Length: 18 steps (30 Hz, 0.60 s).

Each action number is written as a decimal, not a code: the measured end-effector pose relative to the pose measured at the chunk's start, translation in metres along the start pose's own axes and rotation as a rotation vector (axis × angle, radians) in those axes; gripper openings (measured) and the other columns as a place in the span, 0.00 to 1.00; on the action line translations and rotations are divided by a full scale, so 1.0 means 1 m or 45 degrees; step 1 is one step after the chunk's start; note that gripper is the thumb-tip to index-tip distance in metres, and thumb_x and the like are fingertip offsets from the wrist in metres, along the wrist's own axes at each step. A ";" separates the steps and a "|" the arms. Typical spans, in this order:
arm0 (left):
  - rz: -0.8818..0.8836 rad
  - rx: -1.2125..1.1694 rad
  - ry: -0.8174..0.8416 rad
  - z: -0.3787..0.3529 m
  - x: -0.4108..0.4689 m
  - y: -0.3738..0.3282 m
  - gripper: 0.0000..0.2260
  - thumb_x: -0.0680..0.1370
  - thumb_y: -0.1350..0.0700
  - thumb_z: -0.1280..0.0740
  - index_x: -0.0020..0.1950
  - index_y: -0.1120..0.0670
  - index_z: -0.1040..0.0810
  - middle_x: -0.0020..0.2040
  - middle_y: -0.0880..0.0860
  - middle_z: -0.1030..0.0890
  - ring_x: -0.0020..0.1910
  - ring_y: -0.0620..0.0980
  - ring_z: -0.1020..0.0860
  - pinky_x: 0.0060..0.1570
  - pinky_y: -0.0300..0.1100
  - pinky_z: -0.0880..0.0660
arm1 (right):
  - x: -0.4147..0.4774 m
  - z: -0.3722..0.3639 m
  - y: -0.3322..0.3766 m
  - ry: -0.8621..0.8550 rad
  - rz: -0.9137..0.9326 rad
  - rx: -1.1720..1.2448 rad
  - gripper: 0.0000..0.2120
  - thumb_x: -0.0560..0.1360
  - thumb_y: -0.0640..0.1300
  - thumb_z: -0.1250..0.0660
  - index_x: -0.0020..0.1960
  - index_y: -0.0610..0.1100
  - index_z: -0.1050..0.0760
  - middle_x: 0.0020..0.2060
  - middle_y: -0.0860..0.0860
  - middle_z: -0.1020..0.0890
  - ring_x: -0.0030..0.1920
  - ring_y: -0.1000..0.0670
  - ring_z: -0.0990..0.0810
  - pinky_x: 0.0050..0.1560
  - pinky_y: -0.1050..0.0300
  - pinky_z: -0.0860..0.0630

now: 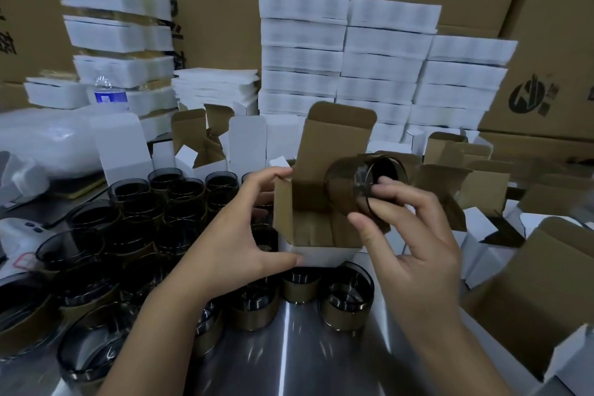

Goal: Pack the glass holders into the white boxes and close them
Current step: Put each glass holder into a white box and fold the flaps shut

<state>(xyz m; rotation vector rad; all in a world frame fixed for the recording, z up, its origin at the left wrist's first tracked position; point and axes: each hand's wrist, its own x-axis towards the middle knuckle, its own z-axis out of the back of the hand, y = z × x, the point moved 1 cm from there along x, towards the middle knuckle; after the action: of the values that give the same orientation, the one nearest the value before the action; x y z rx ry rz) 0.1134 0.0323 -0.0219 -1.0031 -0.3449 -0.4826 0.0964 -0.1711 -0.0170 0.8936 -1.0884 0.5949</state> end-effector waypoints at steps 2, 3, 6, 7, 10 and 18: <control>-0.001 -0.009 0.003 0.000 0.000 -0.002 0.43 0.61 0.52 0.18 0.64 0.25 0.40 0.61 0.26 0.32 0.62 0.29 0.31 0.57 0.34 0.32 | 0.000 0.001 -0.005 0.012 0.056 -0.070 0.09 0.72 0.42 0.31 0.48 0.38 0.19 0.47 0.51 0.22 0.53 0.53 0.22 0.63 0.58 0.28; 0.002 -0.013 0.006 0.000 0.000 -0.003 0.43 0.61 0.51 0.18 0.64 0.25 0.40 0.61 0.25 0.32 0.62 0.28 0.31 0.57 0.34 0.32 | 0.000 0.001 -0.007 0.029 0.098 -0.098 0.09 0.72 0.42 0.30 0.47 0.38 0.18 0.45 0.51 0.21 0.51 0.53 0.21 0.65 0.53 0.29; 0.002 -0.017 0.020 -0.001 -0.001 -0.005 0.43 0.60 0.47 0.21 0.65 0.25 0.41 0.60 0.24 0.32 0.62 0.27 0.32 0.54 0.28 0.31 | 0.000 0.001 -0.010 0.139 0.249 -0.187 0.08 0.72 0.44 0.31 0.45 0.39 0.17 0.40 0.50 0.18 0.48 0.54 0.22 0.71 0.42 0.37; 0.004 -0.031 0.023 -0.002 -0.001 -0.006 0.42 0.60 0.47 0.21 0.65 0.25 0.41 0.60 0.24 0.32 0.61 0.27 0.31 0.54 0.25 0.31 | -0.001 0.000 -0.010 0.178 0.281 -0.212 0.09 0.73 0.45 0.31 0.45 0.40 0.17 0.40 0.50 0.18 0.48 0.54 0.23 0.72 0.42 0.40; 0.027 -0.093 0.053 -0.003 -0.002 -0.007 0.42 0.59 0.46 0.22 0.66 0.26 0.40 0.60 0.28 0.29 0.62 0.32 0.28 0.54 0.30 0.28 | -0.001 -0.003 -0.008 0.276 0.258 -0.251 0.11 0.74 0.47 0.33 0.48 0.42 0.17 0.39 0.53 0.20 0.48 0.54 0.25 0.74 0.44 0.45; 0.010 -0.114 0.069 -0.005 -0.001 -0.007 0.42 0.60 0.50 0.21 0.66 0.28 0.38 0.59 0.30 0.28 0.61 0.34 0.27 0.53 0.32 0.25 | 0.001 -0.001 -0.007 0.405 0.006 -0.205 0.11 0.74 0.49 0.37 0.42 0.48 0.16 0.36 0.59 0.21 0.48 0.54 0.29 0.74 0.55 0.50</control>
<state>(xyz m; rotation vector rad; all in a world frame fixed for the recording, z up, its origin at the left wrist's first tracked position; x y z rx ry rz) 0.1091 0.0255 -0.0198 -1.0754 -0.2727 -0.5213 0.1025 -0.1742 -0.0181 0.6314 -0.8370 0.6200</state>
